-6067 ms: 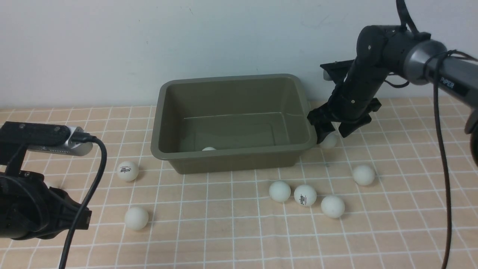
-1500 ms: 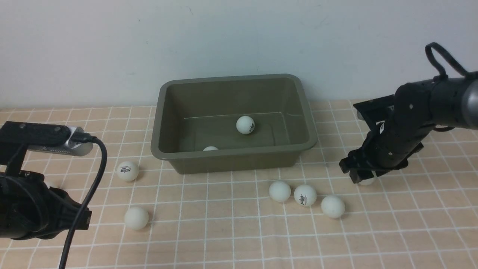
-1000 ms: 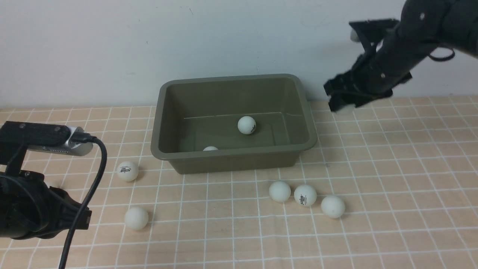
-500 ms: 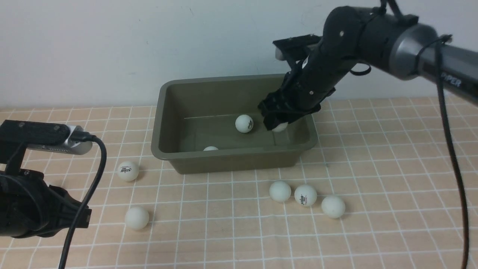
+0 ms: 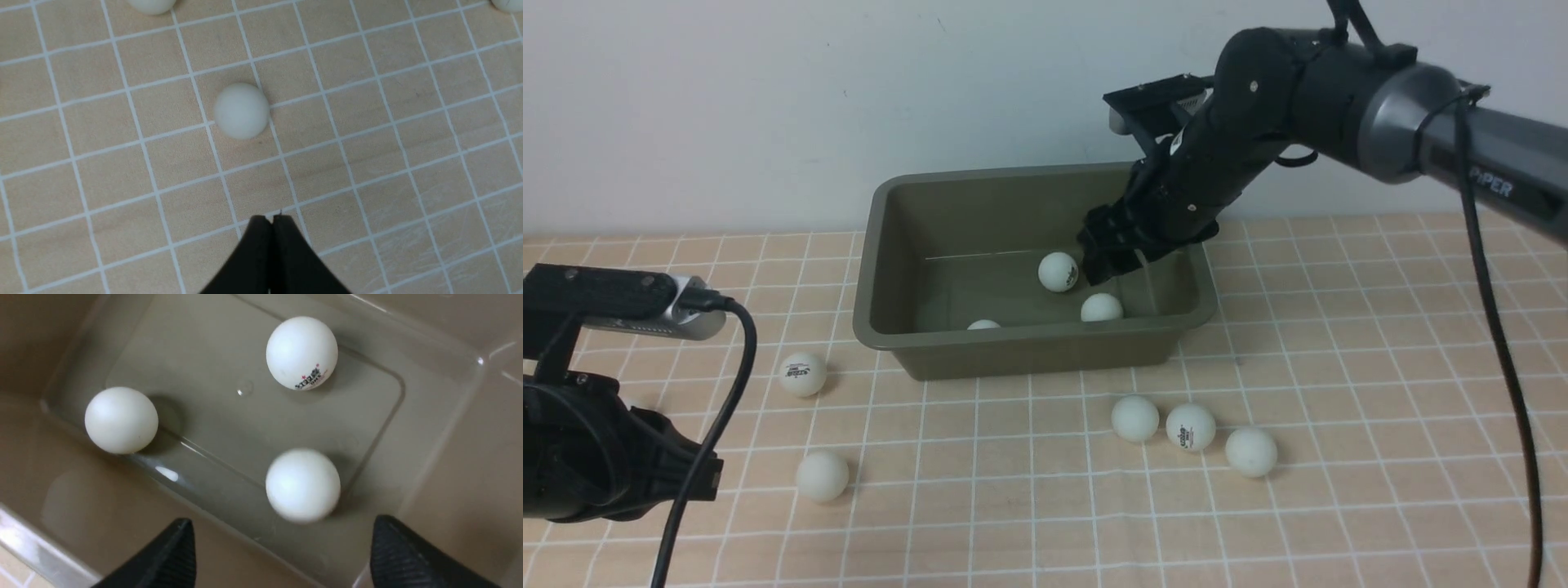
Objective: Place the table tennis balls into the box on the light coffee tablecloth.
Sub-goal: 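Release the ping pong ball into the bin and lift the gripper away, then reach for and grasp a ping pong ball on the table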
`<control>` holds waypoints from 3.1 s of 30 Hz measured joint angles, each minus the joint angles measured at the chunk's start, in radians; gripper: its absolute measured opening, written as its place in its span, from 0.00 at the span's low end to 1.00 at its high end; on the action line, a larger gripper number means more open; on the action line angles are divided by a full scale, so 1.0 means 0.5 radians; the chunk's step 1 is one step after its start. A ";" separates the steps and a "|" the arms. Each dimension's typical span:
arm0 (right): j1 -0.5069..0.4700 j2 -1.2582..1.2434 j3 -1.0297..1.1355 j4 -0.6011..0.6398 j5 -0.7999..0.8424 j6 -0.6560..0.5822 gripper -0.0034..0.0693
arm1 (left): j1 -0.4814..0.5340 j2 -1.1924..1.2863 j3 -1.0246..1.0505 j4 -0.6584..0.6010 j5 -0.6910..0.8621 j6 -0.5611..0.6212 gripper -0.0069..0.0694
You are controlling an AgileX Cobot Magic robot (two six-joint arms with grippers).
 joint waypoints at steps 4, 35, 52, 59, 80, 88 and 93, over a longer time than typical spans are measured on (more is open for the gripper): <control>0.000 -0.071 -0.188 -0.152 0.273 0.012 0.76 | 0.000 0.000 0.000 0.000 0.006 0.000 0.00; -0.099 -1.034 1.526 -0.169 -0.067 -0.378 0.76 | 0.000 0.000 0.000 0.000 0.045 0.000 0.00; -0.099 -0.727 1.557 -0.145 -0.374 -0.454 0.76 | 0.000 0.000 0.000 0.000 0.045 0.000 0.00; -0.099 -0.703 1.559 -0.131 -0.446 -0.468 0.76 | 0.000 0.000 0.000 0.000 0.045 0.002 0.00; -0.099 -0.566 1.559 -0.078 -0.520 -0.513 0.75 | 0.000 0.000 0.000 0.000 0.045 0.002 0.00; -0.099 -0.562 1.525 -0.085 -0.411 -0.513 0.54 | 0.000 0.000 0.000 0.000 0.045 0.002 0.00; -0.099 -0.562 1.280 -0.100 -0.036 -0.492 0.53 | 0.000 0.000 0.000 0.000 0.045 0.002 0.00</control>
